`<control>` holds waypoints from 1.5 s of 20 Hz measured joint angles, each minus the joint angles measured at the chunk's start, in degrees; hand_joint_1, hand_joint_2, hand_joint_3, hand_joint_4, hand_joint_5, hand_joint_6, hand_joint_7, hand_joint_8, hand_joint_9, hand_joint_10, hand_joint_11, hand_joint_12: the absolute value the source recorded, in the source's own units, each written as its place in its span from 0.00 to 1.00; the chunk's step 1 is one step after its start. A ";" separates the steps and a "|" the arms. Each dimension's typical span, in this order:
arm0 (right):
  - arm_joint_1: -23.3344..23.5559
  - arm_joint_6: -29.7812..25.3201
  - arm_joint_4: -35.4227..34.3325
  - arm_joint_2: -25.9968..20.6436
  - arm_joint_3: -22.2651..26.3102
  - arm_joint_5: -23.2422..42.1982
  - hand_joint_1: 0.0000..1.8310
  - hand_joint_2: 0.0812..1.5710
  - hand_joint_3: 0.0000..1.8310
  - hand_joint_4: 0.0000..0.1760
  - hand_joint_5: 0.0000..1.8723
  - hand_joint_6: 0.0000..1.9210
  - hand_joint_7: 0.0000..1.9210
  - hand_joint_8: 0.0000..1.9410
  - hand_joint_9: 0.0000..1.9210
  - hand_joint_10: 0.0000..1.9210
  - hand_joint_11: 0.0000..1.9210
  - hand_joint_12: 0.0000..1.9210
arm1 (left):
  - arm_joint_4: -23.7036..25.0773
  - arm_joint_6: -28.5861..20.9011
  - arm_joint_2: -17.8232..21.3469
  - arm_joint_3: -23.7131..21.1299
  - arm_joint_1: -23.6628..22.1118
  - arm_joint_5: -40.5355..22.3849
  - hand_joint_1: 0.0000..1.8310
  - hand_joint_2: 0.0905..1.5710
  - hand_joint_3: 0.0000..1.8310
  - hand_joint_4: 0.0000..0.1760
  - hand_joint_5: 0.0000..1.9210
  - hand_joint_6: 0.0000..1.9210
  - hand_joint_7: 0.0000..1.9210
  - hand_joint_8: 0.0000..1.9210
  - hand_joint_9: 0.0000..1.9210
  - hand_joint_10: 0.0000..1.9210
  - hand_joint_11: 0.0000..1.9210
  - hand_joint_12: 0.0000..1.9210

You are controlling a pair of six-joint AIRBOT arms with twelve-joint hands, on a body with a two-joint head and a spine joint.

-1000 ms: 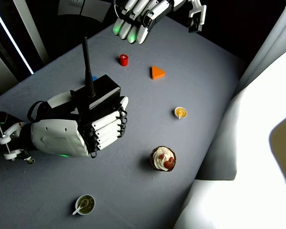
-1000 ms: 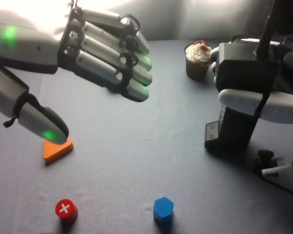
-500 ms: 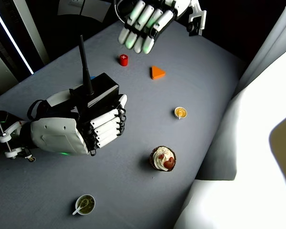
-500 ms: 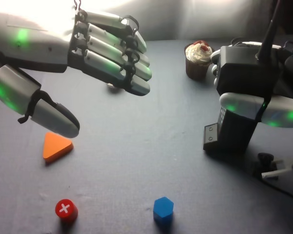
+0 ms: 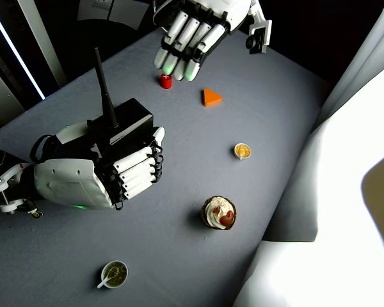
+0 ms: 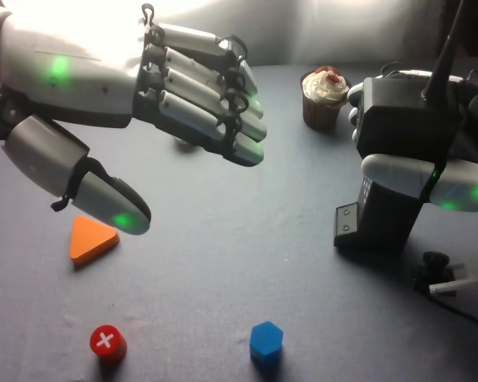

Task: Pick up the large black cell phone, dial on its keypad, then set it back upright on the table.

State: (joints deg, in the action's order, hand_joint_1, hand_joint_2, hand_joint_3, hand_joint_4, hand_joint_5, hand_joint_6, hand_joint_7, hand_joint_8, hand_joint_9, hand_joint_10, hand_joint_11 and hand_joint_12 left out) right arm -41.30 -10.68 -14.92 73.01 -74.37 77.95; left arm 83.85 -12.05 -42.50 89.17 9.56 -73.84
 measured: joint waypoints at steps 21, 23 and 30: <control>0.00 0.33 0.17 0.00 0.11 0.07 0.60 0.68 0.00 0.00 0.38 0.02 0.34 0.00 0.36 0.00 0.21 0.43 | -1.20 0.96 -0.02 -0.59 0.00 0.94 0.00 0.75 0.00 0.00 0.20 0.00 0.22 0.00 0.20 0.00 0.00 0.44; 0.00 0.35 0.20 0.02 0.11 0.07 0.58 0.68 0.00 0.00 0.35 0.00 0.31 0.00 0.31 0.00 0.17 0.43 | -1.31 1.20 -0.02 -0.59 0.00 0.92 0.01 0.74 0.00 0.00 0.21 0.00 0.22 0.00 0.20 0.00 0.00 0.44; 0.00 0.79 0.15 0.00 0.11 -0.07 0.47 0.65 0.00 0.00 0.19 0.00 0.16 0.00 0.16 0.00 0.00 0.44 | -1.44 1.31 -0.02 -0.48 0.00 0.96 0.00 0.73 0.00 0.00 0.20 0.00 0.20 0.00 0.18 0.00 0.00 0.42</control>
State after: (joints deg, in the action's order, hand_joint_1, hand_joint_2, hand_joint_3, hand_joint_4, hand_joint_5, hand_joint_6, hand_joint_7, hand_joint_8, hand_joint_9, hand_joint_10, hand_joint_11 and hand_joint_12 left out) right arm -41.30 -9.89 -14.76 73.01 -74.26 77.89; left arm 82.41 -10.74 -42.52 88.68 9.56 -72.88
